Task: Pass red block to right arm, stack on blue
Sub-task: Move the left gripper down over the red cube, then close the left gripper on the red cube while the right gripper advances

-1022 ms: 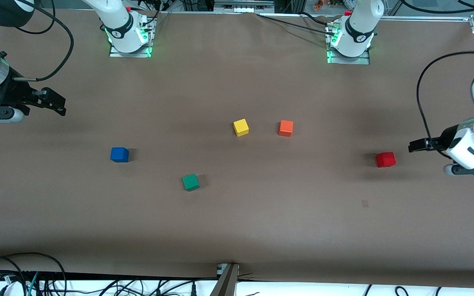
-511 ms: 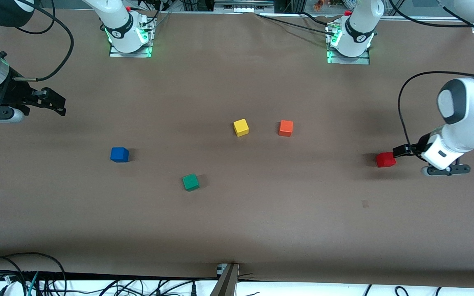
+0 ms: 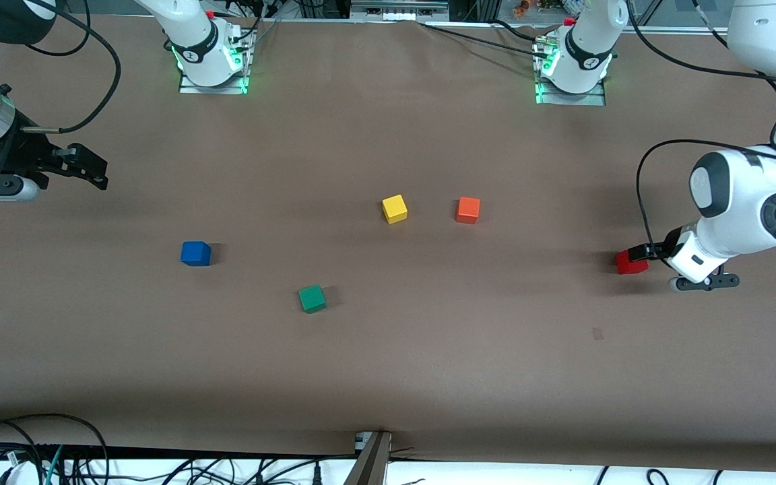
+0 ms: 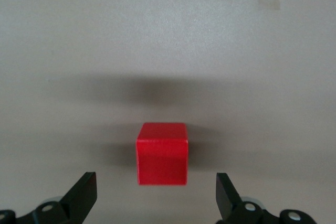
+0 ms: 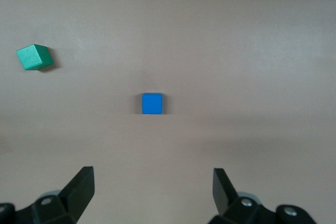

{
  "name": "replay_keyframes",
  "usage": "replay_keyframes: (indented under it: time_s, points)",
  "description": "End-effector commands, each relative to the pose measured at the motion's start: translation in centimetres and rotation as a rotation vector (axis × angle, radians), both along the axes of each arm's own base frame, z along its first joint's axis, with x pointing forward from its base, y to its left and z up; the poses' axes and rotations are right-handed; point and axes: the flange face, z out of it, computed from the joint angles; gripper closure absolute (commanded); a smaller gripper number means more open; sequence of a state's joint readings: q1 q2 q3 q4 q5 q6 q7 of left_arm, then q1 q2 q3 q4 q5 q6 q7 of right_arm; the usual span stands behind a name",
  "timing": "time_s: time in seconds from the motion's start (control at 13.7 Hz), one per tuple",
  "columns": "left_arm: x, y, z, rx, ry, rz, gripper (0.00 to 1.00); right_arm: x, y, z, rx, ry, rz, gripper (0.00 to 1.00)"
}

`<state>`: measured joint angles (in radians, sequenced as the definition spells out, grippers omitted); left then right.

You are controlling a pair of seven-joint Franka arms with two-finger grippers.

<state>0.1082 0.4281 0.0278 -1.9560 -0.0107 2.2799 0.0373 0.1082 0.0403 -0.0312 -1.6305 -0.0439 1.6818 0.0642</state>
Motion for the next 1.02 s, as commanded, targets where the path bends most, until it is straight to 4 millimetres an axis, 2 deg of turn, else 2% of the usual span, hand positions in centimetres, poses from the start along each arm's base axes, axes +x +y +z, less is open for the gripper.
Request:
replay_keyframes:
  time_s: [0.0,0.36,0.51,0.73,0.8,0.95]
  points:
    - [0.2,0.2,-1.3,-0.002,-0.011,-0.021,0.0,0.1,0.1,0.4,0.0,0.002,0.008,0.0]
    - [0.0,-0.1,-3.8,-0.003,0.003,-0.021,0.0,0.1,0.0,0.3,0.002,0.005,0.003,0.0]
    - [-0.9,-0.1,-5.0,-0.001,-0.009,-0.021,0.0,0.1,0.2,0.4,0.0,0.003,0.005,0.0]
    - [-1.1,-0.3,-5.1,-0.001,-0.009,-0.014,0.0,0.1,0.3,0.3,0.002,0.003,0.002,0.0]
    - [-1.2,-0.4,-5.1,-0.001,-0.006,-0.013,0.03,0.4,0.4,-0.3,0.009,0.012,0.007,0.0]
    - [-1.1,-0.4,-5.0,-0.003,-0.002,-0.021,0.54,0.8,0.8,-1.0,0.031,0.022,0.017,0.0]
